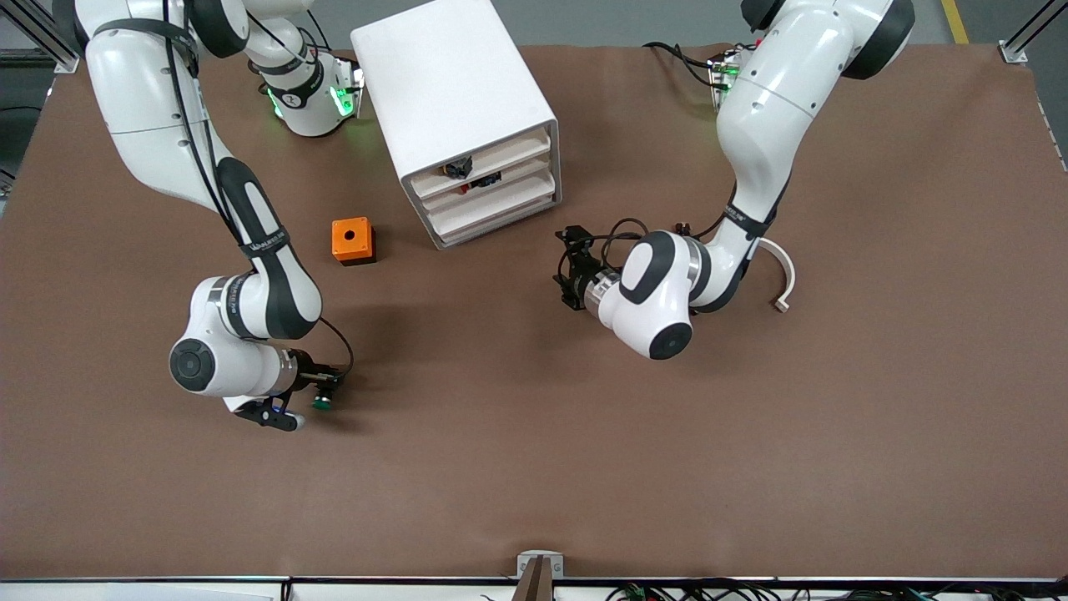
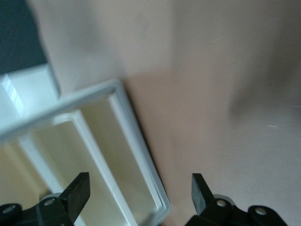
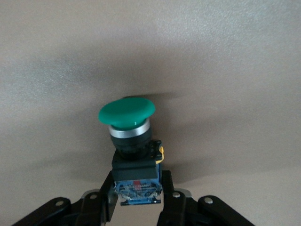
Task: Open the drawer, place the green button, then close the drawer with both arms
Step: 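Grip the drawer front with the left gripper while the right gripper lifts the button, then pull the drawer open with the left gripper while the right gripper carries the button, then lower the button into the open drawer with the right gripper while the left gripper withdraws, then open the right gripper and draw the right arm back from the drawer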
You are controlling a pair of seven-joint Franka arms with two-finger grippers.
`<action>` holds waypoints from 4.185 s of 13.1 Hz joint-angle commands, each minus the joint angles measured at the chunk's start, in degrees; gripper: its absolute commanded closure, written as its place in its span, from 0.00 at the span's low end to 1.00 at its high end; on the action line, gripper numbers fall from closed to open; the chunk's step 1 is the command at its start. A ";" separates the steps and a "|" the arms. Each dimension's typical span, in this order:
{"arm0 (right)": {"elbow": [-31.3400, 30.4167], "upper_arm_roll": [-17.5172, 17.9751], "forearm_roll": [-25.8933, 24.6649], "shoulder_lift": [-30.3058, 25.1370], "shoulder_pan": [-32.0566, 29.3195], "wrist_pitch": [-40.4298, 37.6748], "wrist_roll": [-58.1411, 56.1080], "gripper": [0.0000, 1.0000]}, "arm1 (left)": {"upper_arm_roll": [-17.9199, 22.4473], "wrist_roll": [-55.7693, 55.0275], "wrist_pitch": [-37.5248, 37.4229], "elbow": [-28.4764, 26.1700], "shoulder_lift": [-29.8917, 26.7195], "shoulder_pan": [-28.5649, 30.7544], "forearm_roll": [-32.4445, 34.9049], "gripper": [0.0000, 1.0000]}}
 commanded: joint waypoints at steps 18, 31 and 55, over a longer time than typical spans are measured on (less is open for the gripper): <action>4.63 0.01 1.21 -14.26 4.71 -23.81 25.52 0.96 | 0.22 -16.65 -1.01 1.12 5.52 -10.38 -14.86 1.00; 2.79 -0.17 9.47 -18.40 19.99 -24.99 58.45 1.00 | 1.01 1.55 -0.65 4.28 6.57 1.48 -17.41 0.59; 2.08 -0.52 3.49 -14.70 26.27 -8.70 75.59 0.00 | 0.40 43.62 -12.52 10.87 0.77 17.48 29.96 0.00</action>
